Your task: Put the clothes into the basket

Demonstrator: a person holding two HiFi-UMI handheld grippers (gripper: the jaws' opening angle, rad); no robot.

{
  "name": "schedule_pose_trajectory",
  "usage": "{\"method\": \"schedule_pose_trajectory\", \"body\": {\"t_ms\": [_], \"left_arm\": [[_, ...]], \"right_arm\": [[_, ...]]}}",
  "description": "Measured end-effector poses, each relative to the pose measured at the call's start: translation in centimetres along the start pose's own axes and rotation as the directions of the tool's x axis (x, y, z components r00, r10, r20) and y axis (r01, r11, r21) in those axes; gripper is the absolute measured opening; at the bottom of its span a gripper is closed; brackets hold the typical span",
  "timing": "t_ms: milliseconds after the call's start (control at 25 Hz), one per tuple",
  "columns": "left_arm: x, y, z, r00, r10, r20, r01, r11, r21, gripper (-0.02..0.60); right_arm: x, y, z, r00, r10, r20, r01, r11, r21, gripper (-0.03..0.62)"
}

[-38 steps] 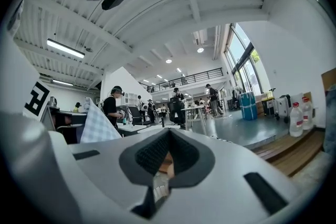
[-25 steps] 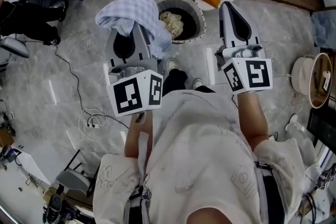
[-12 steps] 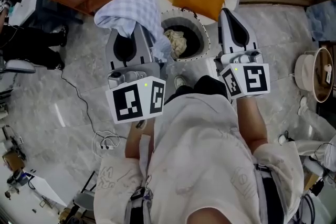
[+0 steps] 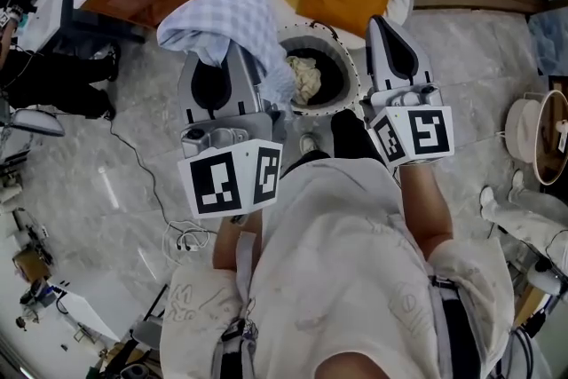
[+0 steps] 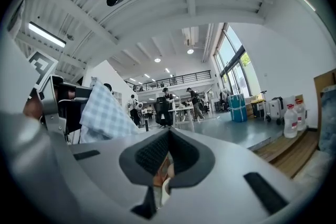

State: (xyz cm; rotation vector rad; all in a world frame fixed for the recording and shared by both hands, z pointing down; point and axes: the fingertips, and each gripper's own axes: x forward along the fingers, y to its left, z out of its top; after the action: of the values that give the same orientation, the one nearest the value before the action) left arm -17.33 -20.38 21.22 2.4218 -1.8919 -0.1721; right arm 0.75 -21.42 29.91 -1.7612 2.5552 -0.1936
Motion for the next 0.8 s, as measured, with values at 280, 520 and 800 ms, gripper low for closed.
{"method": "schedule_pose_trajectory", "body": {"t_ms": [280,520,800], "left_arm": [[5.6,-1.8,-2.5,0.998,-0.009,-0.058,0.008,1.000,-0.018,0.014],[7.7,-4.2,-8.5,0.982,-0.052,-0.184,0.049,0.999,-0.023,0.014],[7.5,-7.3,-18.0,0.929,-0.115,-0.353,0.099,0.993,-0.065,0.014]], "right_arm": [[4.1,-4.2,-0.8,1.000,0.010,-0.027,-0.009,1.000,0.028,-0.012],[4.9,-8.1,-3.2,0.997,-0.028,-0.073,0.032,0.998,0.054,-0.012],[4.9,-11.6,-5.7,0.989,-0.071,-0.128,0.080,0.994,0.074,-0.012]]}}
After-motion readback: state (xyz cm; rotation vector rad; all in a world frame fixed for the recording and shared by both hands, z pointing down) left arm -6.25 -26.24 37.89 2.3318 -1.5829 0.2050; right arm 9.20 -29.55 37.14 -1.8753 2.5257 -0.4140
